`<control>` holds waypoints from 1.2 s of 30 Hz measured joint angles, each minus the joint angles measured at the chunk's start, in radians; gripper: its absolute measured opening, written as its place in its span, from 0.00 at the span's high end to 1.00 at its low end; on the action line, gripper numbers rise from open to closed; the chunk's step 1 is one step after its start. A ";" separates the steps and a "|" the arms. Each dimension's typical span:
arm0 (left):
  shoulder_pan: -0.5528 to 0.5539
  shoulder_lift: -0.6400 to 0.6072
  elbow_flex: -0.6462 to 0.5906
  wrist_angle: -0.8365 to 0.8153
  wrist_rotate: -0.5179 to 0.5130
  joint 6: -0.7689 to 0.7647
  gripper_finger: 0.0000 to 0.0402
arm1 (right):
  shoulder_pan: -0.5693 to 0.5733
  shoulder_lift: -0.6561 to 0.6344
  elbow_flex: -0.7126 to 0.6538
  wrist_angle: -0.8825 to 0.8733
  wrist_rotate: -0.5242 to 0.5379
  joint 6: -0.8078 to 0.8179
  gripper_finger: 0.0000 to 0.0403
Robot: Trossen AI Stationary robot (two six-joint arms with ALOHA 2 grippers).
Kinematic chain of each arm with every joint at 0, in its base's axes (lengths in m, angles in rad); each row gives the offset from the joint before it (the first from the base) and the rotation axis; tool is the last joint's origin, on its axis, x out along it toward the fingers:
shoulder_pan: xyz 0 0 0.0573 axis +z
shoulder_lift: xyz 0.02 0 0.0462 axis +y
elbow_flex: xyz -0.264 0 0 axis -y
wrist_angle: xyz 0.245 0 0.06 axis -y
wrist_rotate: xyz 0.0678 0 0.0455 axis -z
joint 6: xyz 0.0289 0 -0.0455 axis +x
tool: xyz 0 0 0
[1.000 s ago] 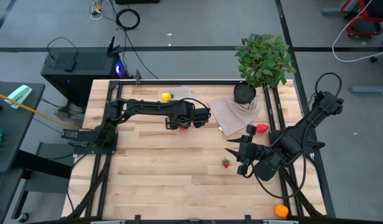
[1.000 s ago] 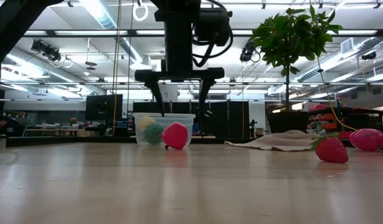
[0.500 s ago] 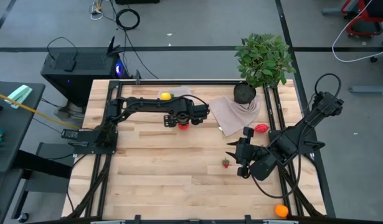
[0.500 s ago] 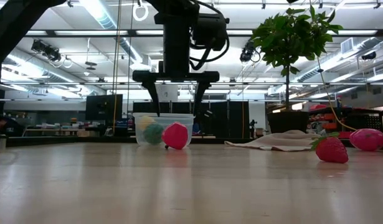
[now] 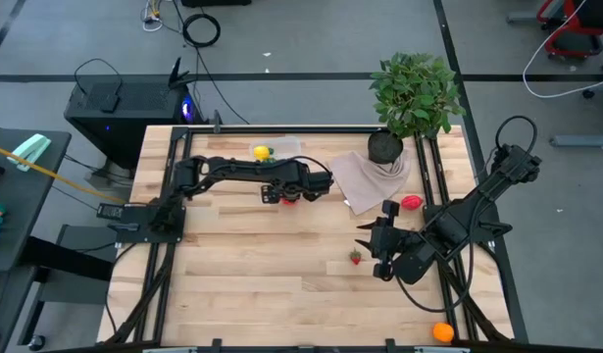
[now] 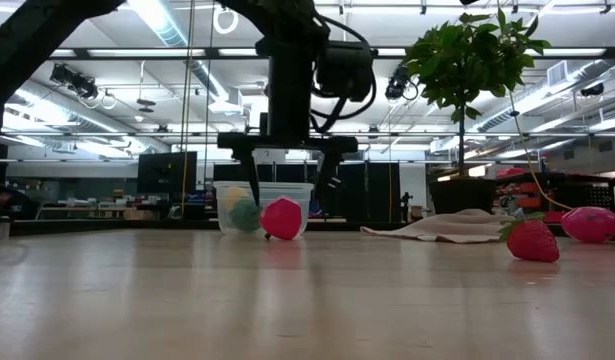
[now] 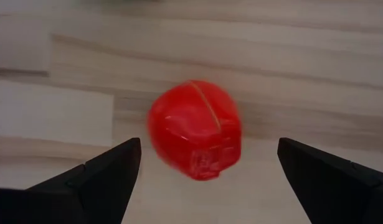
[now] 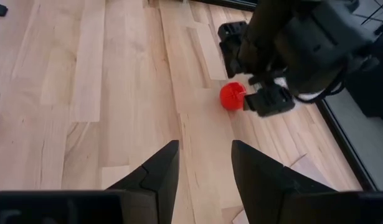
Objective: Pick and placing Produce into tupperware
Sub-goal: Put the red apple into the container
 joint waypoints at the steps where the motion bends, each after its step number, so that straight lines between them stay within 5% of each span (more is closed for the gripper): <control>1: 0.000 0.002 -0.001 -0.005 -0.004 0.000 0.04 | 0.000 0.000 0.000 0.002 0.001 0.000 0.62; 28: 0.020 0.051 -0.001 0.014 -0.057 0.034 0.04 | 0.000 0.000 0.000 0.003 0.001 0.002 0.64; 36: 0.024 0.051 -0.001 0.011 -0.055 0.033 0.13 | 0.000 0.000 0.000 0.003 0.001 0.002 0.64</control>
